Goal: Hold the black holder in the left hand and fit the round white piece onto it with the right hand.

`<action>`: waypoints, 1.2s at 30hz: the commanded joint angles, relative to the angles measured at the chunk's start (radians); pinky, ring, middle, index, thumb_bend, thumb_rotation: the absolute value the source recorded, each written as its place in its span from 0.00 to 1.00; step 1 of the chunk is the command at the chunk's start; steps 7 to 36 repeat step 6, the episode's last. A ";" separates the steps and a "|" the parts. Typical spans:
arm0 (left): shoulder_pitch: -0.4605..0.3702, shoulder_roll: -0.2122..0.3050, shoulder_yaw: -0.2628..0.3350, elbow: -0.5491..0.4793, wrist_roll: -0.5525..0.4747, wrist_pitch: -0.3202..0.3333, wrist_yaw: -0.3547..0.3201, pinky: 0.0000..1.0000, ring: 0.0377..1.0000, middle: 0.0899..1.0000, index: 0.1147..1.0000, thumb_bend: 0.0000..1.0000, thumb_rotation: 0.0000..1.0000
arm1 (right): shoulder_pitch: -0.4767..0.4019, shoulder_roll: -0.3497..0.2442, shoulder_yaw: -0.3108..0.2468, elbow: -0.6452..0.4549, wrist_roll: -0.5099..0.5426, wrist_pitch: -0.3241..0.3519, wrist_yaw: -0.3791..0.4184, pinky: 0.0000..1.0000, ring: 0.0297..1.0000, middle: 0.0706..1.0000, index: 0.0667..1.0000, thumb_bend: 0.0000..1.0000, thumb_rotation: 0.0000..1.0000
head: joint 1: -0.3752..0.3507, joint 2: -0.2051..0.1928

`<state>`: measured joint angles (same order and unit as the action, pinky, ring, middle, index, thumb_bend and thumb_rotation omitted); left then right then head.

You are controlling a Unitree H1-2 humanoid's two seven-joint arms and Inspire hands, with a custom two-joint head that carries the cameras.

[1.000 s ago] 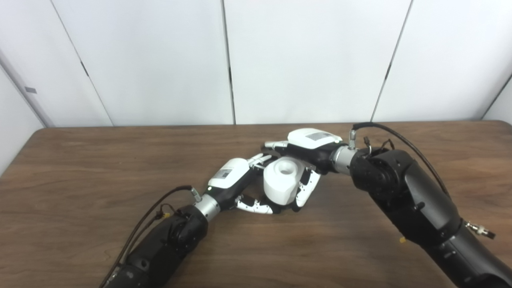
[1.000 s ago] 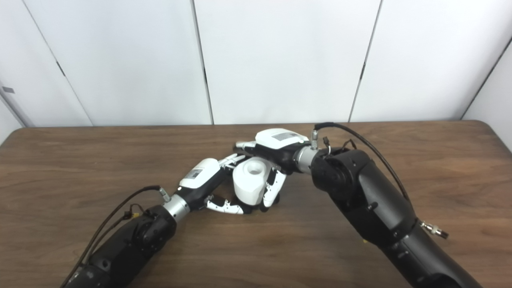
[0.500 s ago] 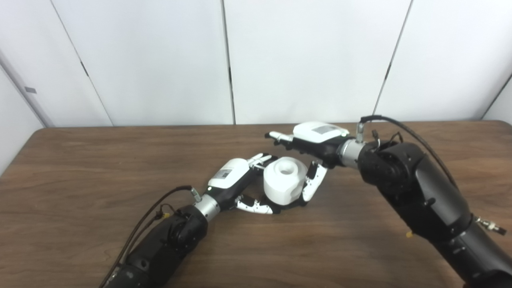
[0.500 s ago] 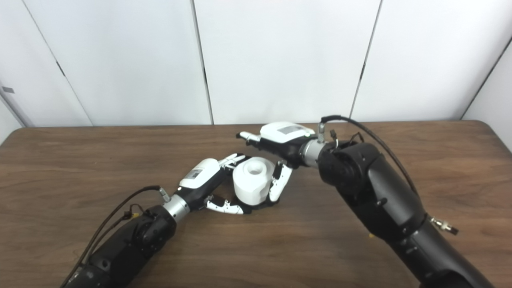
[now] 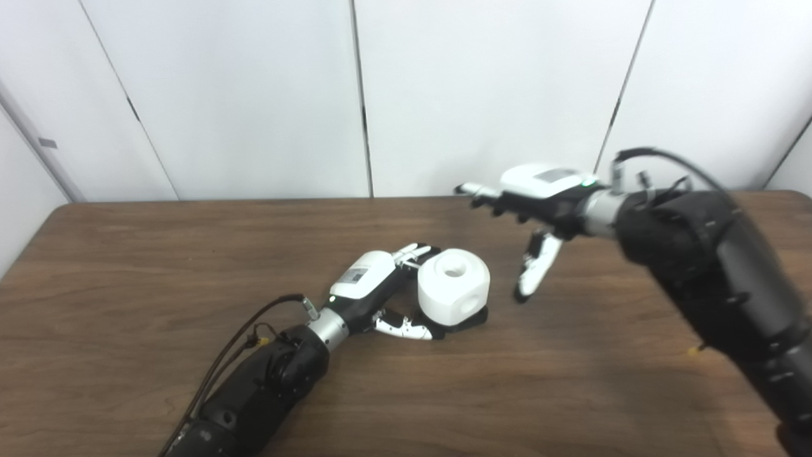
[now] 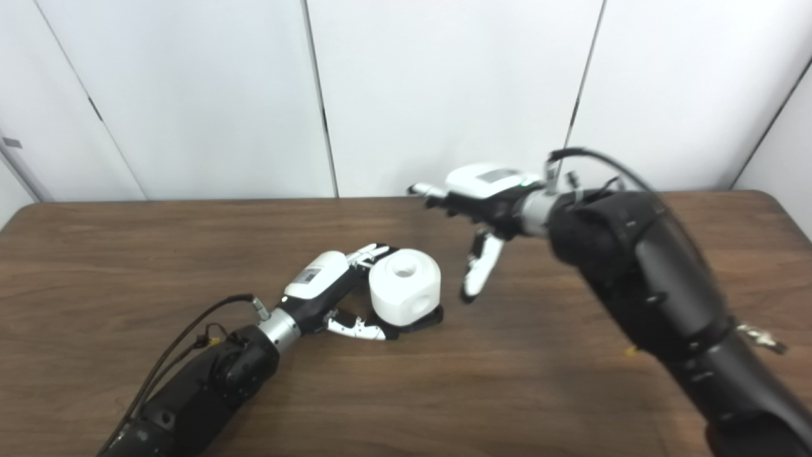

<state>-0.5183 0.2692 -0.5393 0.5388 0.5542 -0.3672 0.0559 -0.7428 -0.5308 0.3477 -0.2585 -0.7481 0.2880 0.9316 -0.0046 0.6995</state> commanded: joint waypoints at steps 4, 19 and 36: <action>0.011 0.004 -0.027 0.042 0.044 0.015 -0.071 0.89 0.97 0.94 0.41 0.52 0.07 | 0.023 -0.031 -0.138 -0.007 0.096 -0.057 -0.160 0.61 0.77 0.82 0.83 0.94 0.17 | -0.002 -0.003; 0.007 0.006 -0.027 0.044 0.043 0.016 -0.075 0.89 0.97 0.94 0.41 0.52 0.07 | 0.051 -0.038 -0.178 0.004 0.121 -0.089 -0.217 0.61 0.76 0.80 0.79 0.88 0.13 | -0.003 -0.007; 0.007 0.006 -0.027 0.044 0.043 0.016 -0.075 0.89 0.97 0.94 0.41 0.52 0.07 | 0.051 -0.038 -0.178 0.004 0.121 -0.089 -0.217 0.61 0.76 0.80 0.79 0.88 0.13 | -0.003 -0.007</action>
